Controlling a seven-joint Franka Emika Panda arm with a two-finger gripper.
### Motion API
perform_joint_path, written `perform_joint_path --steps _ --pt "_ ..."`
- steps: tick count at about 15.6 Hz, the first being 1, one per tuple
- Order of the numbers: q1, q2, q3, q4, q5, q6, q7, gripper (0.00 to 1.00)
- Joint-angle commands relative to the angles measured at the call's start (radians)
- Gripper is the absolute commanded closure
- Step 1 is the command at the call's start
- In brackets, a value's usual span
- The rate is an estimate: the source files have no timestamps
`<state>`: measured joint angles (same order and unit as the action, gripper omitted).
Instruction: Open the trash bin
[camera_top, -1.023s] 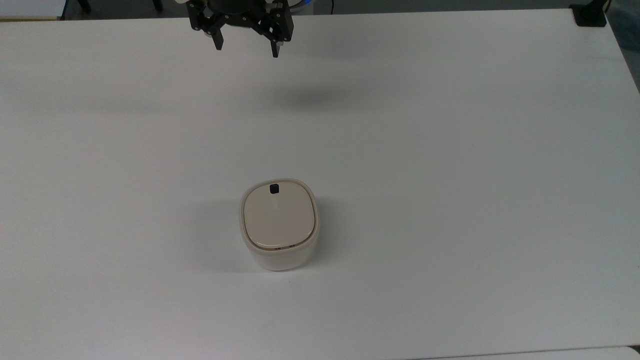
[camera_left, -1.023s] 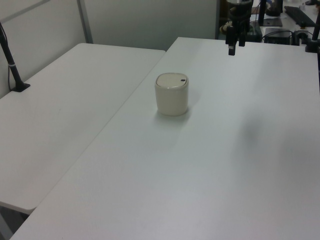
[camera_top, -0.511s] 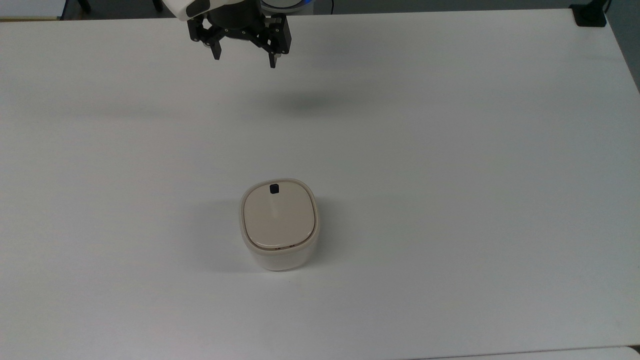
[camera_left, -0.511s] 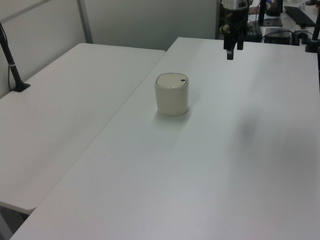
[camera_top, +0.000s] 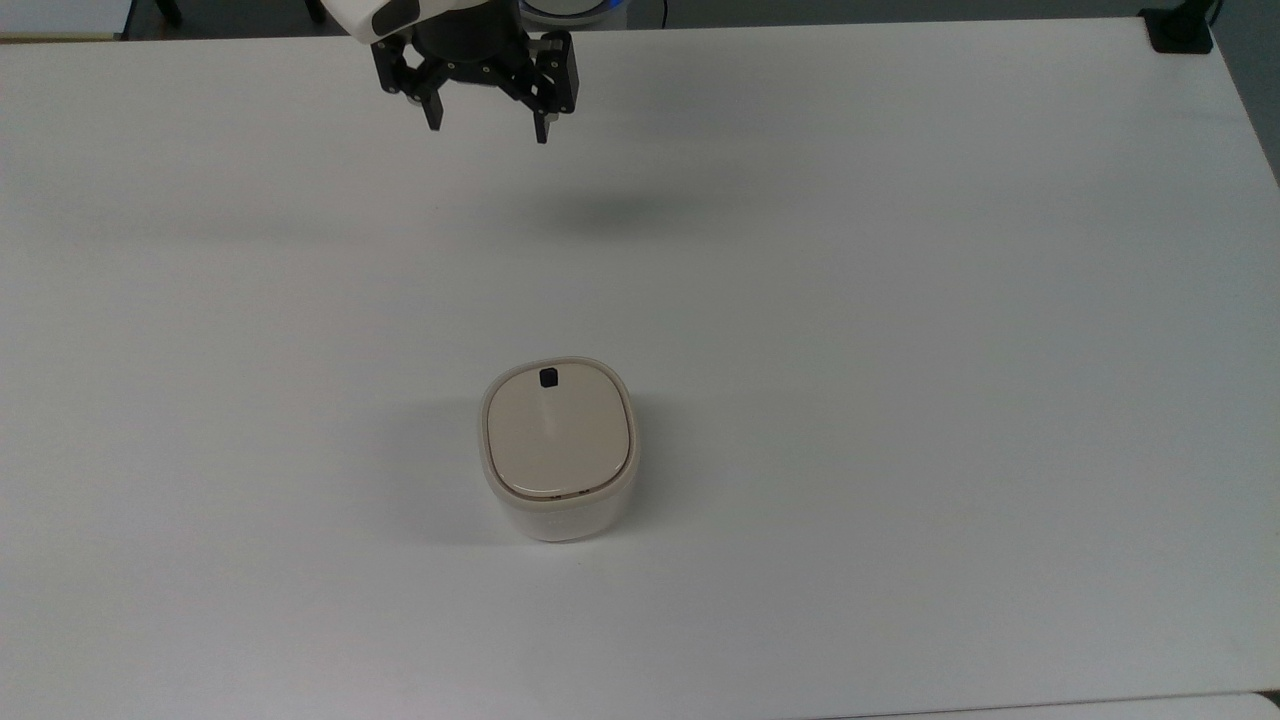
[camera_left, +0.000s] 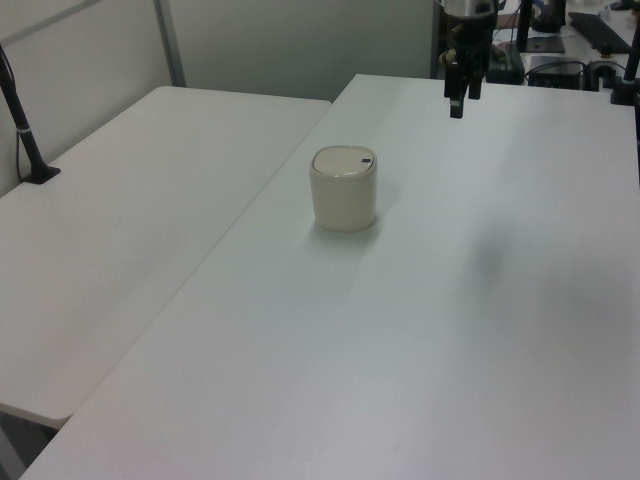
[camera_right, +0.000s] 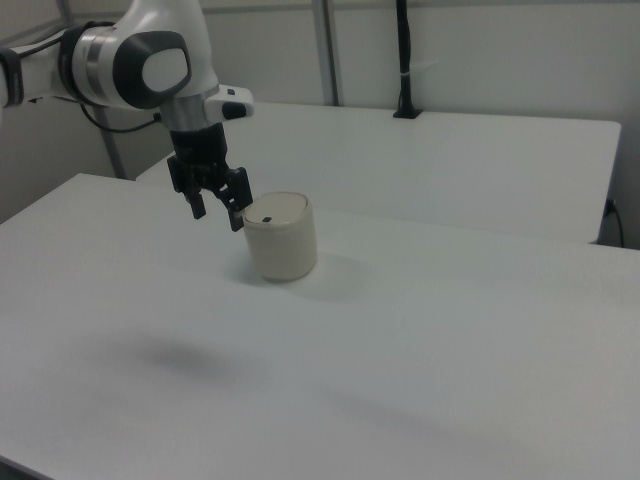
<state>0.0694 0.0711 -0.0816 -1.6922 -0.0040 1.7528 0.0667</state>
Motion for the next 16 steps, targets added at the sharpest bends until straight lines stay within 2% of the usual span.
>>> perform_joint_path --steps 1,3,6,14,16 --pt "-0.006 0.013 -0.001 0.013 0.009 0.051 -0.146 0.84" --pt "-0.006 0.026 -0.001 0.026 0.030 0.123 -0.156 1.00" --pt "0.000 0.088 0.005 0.054 0.081 0.268 -0.154 1.00" --pt "0.036 0.343 0.011 0.173 0.067 0.559 -0.050 1.00" --pt "0.036 0.374 0.011 0.177 0.064 0.600 -0.053 1.00"
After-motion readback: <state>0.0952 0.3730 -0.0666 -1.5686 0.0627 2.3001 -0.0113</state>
